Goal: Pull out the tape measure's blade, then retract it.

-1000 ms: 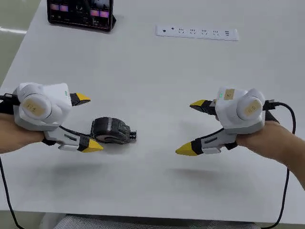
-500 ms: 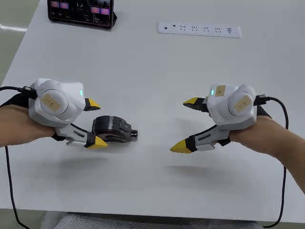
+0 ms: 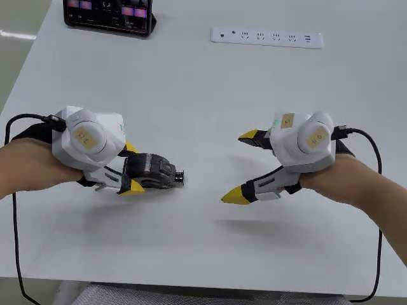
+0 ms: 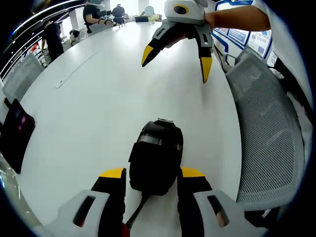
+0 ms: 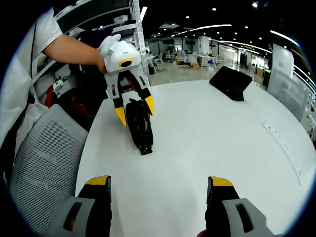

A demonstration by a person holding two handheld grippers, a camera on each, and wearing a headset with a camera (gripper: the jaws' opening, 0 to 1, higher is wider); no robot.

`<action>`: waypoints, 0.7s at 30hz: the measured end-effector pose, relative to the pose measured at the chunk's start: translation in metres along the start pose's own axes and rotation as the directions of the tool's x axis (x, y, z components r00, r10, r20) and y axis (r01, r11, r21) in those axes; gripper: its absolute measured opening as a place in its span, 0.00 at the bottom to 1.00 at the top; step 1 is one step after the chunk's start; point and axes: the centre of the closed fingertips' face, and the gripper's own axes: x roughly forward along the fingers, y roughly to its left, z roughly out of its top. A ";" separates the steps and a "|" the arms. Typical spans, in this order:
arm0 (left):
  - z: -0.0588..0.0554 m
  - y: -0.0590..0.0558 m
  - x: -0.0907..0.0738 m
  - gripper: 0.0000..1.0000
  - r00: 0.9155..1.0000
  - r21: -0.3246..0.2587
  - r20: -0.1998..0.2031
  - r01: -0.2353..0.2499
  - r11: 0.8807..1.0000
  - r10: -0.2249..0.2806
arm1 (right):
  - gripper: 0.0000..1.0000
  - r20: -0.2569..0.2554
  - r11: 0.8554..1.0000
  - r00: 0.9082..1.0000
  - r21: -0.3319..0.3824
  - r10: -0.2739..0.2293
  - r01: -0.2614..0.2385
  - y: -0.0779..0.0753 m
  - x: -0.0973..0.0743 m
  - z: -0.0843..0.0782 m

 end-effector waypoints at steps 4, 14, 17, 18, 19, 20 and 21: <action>0.000 -0.001 0.002 0.32 1.000 0.008 -0.002 0.005 1.000 -0.005 | 0.78 0.005 1.000 1.000 0.002 0.005 -0.005 0.001 0.002 0.002; -0.001 -0.001 0.004 0.30 1.000 0.028 -0.011 0.012 1.000 -0.012 | 0.74 0.002 1.000 1.000 -0.005 0.009 -0.009 0.006 0.008 0.003; -0.001 -0.001 0.004 0.29 1.000 0.032 -0.012 0.012 0.999 -0.011 | 0.74 0.012 1.000 1.000 -0.002 0.010 -0.010 0.007 0.010 0.006; -0.001 -0.001 0.004 0.29 1.000 0.031 -0.013 0.012 0.999 -0.011 | 0.73 0.013 1.000 1.000 -0.004 0.011 -0.011 0.008 0.011 0.007; -0.001 -0.001 0.004 0.29 1.000 0.032 -0.015 0.013 0.999 -0.013 | 0.73 0.016 1.000 1.000 -0.005 0.011 -0.011 0.008 0.012 0.008; -0.001 -0.001 0.004 0.29 1.000 0.034 -0.017 0.013 0.999 -0.013 | 0.73 0.018 1.000 1.000 -0.003 0.013 -0.013 0.008 0.013 0.008; -0.001 -0.001 0.004 0.29 1.000 0.034 -0.019 0.015 0.999 -0.014 | 0.73 0.019 1.000 1.000 -0.006 0.015 -0.015 0.009 0.016 0.009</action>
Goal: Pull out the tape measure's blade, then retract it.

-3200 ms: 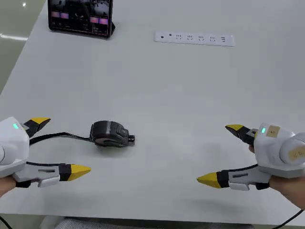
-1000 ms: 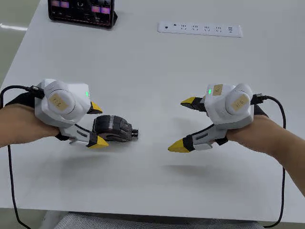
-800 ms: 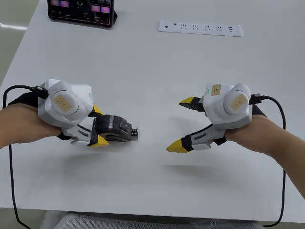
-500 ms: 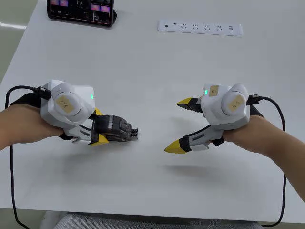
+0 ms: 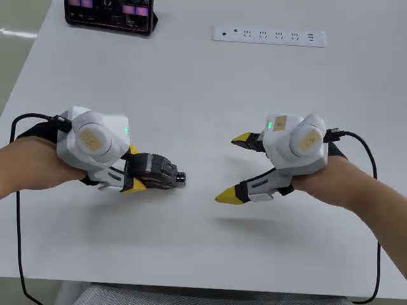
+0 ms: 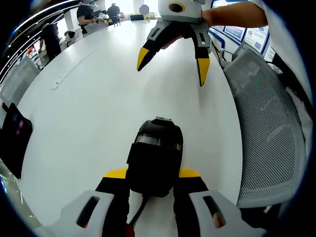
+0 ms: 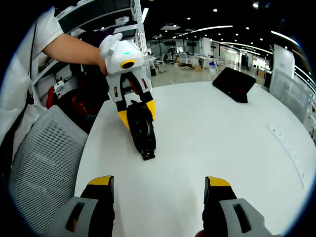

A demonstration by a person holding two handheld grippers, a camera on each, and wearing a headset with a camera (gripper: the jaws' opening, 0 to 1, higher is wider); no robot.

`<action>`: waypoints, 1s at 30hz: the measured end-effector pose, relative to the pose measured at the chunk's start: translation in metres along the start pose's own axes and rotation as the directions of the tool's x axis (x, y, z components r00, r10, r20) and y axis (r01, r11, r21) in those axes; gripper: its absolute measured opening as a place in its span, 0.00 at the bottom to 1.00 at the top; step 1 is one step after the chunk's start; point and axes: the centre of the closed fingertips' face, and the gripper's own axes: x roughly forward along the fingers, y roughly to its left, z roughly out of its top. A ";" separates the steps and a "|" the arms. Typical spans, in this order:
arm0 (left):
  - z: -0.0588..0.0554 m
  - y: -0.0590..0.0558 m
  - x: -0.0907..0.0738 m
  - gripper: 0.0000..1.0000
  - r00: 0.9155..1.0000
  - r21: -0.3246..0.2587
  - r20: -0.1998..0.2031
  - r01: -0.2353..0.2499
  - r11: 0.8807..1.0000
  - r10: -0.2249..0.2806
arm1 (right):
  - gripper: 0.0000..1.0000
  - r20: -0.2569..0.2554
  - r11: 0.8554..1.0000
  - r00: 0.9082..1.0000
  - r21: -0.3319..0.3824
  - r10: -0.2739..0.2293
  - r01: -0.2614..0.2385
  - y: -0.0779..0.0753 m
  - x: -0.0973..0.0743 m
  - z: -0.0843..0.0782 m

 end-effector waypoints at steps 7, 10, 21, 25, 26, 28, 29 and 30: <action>0.000 0.001 0.001 0.29 1.000 -0.002 0.002 0.004 1.000 -0.004 | 0.71 0.001 1.000 1.000 -0.011 0.023 -0.023 0.003 0.017 0.000; 0.000 0.001 0.001 0.28 1.000 -0.001 -0.003 0.001 1.000 -0.001 | 0.70 0.010 0.999 0.999 -0.013 0.030 -0.030 0.004 0.023 0.005; -0.001 0.002 0.000 0.28 1.000 0.012 -0.017 0.001 1.000 0.000 | 0.59 0.006 0.998 0.999 -0.041 0.047 -0.047 0.007 0.042 0.010; -0.001 0.003 0.000 0.28 1.000 0.011 -0.019 -0.004 1.000 0.005 | 0.53 0.015 0.998 0.999 -0.050 0.049 -0.048 0.007 0.046 0.013; -0.001 0.003 0.000 0.28 1.000 0.011 -0.018 -0.006 1.000 0.006 | 0.52 0.017 0.997 0.999 -0.052 0.052 -0.051 0.007 0.047 0.014; -0.001 0.002 0.000 0.28 1.000 0.011 -0.016 -0.009 1.000 0.009 | 0.47 0.020 0.997 0.998 -0.065 0.053 -0.051 0.008 0.049 0.015; -0.001 0.002 0.000 0.28 1.000 0.013 -0.016 -0.010 1.000 0.010 | 0.46 0.021 0.996 0.998 -0.068 0.054 -0.053 0.008 0.050 0.015; -0.001 0.002 0.000 0.28 1.000 0.014 -0.018 -0.012 1.000 0.013 | 0.45 0.021 0.996 0.998 -0.070 0.055 -0.054 0.009 0.052 0.015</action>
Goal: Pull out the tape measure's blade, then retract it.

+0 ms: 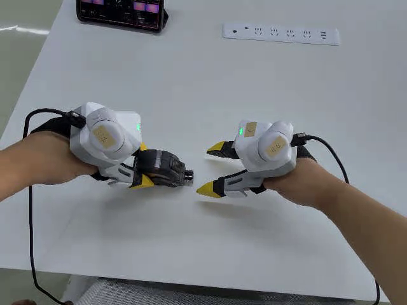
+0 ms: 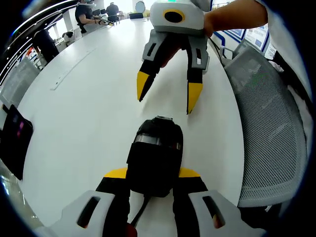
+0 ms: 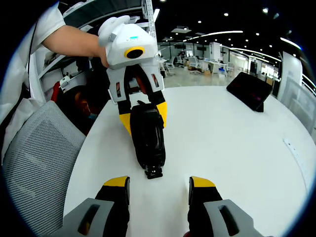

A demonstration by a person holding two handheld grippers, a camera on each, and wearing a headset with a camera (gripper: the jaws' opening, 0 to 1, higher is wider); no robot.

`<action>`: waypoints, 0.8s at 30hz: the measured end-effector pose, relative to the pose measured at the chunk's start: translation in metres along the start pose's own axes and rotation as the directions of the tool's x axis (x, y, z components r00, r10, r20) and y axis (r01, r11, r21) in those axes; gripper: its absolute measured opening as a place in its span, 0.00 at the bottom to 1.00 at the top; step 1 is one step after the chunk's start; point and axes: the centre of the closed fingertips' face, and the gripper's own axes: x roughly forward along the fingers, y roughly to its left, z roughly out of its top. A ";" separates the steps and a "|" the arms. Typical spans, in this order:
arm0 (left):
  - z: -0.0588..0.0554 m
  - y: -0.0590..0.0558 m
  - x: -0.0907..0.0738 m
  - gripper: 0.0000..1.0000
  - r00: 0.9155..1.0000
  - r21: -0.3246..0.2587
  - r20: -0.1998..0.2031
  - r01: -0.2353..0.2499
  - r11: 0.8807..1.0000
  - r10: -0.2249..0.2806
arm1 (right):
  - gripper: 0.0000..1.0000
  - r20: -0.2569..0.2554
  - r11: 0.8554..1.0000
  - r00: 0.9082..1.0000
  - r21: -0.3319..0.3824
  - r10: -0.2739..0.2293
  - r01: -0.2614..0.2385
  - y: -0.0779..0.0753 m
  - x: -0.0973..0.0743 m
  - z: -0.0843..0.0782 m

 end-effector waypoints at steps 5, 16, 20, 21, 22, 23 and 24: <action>0.000 0.000 0.000 0.28 1.000 0.002 -0.003 -0.005 1.000 0.005 | 0.38 0.010 1.000 1.000 -0.006 0.007 -0.007 0.001 0.005 0.002; 0.000 0.000 0.001 0.28 1.000 -0.001 -0.005 -0.002 1.000 0.002 | 0.26 0.012 1.000 1.000 -0.012 0.021 -0.021 0.003 0.015 0.003; 0.000 0.000 0.001 0.28 1.000 -0.001 -0.006 -0.002 1.000 0.002 | 0.21 0.018 1.000 1.000 -0.011 0.025 -0.025 0.003 0.016 0.003; 0.000 0.000 0.001 0.28 1.000 -0.002 -0.006 -0.002 1.000 0.002 | 0.21 0.020 1.000 0.999 -0.008 0.027 -0.027 0.003 0.017 0.003; 0.000 0.000 0.002 0.28 1.000 -0.002 -0.006 -0.002 1.000 0.002 | 0.20 0.023 1.000 0.999 -0.010 0.029 -0.029 0.003 0.017 0.004; 0.000 0.000 0.002 0.28 1.000 -0.003 -0.006 -0.002 1.000 0.002 | 0.19 0.024 0.999 0.999 -0.012 0.030 -0.030 0.003 0.018 0.004; 0.000 0.001 0.002 0.28 1.000 -0.004 -0.006 -0.002 1.000 0.002 | 0.19 0.023 0.999 0.999 -0.009 0.033 -0.032 0.004 0.019 0.004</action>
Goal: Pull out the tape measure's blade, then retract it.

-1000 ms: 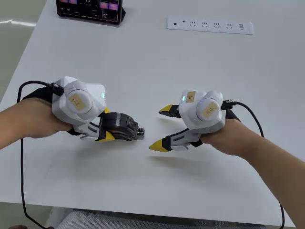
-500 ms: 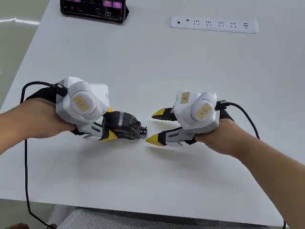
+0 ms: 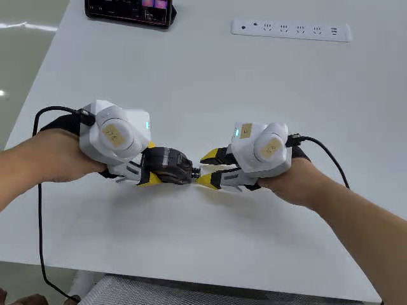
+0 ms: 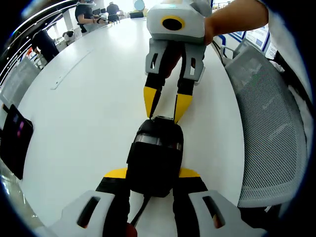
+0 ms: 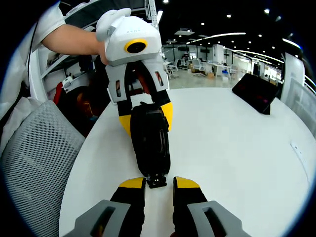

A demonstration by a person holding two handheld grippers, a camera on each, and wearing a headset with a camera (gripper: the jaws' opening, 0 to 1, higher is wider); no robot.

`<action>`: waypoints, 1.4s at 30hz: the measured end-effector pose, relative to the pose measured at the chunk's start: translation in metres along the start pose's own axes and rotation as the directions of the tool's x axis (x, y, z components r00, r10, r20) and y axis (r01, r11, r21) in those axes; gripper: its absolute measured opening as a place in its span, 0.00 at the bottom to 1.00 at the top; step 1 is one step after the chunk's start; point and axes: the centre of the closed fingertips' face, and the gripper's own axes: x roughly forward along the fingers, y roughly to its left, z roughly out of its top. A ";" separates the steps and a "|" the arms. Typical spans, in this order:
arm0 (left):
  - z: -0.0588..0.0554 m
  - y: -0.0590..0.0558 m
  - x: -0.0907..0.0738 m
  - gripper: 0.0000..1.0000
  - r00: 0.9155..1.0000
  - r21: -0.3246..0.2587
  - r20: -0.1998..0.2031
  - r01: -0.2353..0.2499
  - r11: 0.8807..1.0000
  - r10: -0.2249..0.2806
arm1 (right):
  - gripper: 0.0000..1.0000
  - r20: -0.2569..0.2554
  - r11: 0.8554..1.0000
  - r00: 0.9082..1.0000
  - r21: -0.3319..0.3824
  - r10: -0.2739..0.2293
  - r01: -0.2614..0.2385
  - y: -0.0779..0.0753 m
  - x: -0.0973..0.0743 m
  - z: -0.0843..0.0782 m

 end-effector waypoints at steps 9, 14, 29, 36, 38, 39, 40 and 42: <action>0.000 0.000 0.000 0.28 1.000 -0.002 0.003 0.002 1.000 -0.002 | 0.16 -0.001 1.000 1.000 -0.006 0.013 -0.013 0.003 0.006 -0.001; 0.000 0.000 0.000 0.28 1.000 -0.003 0.004 0.002 1.000 -0.002 | 0.14 0.000 1.000 1.000 -0.009 0.012 -0.012 0.002 0.008 -0.001; 0.001 -0.001 0.000 0.28 1.000 -0.001 0.009 0.001 1.000 -0.001 | 0.12 0.004 0.999 1.000 -0.035 0.000 0.000 0.004 0.012 -0.004; 0.001 -0.001 0.000 0.28 1.000 -0.002 0.009 0.000 1.000 0.000 | 0.13 -0.009 0.999 1.000 -0.052 -0.005 0.004 0.003 0.014 -0.005; 0.001 -0.001 0.000 0.28 1.000 -0.003 0.011 0.000 1.000 0.001 | 0.13 -0.004 0.998 1.000 -0.056 -0.008 0.007 0.003 0.014 -0.005; 0.001 -0.001 0.000 0.28 1.000 -0.003 0.011 -0.001 1.000 0.001 | 0.13 -0.002 0.998 1.000 -0.062 -0.009 0.009 0.003 0.014 -0.005; 0.001 -0.001 0.000 0.28 1.000 -0.003 0.011 -0.001 1.000 0.001 | 0.12 -0.002 0.998 1.000 -0.065 -0.010 0.009 0.003 0.014 -0.005; 0.001 -0.001 0.000 0.28 1.000 -0.002 0.010 -0.001 1.000 0.001 | 0.12 0.000 0.998 1.000 -0.066 -0.008 0.008 0.003 0.014 -0.005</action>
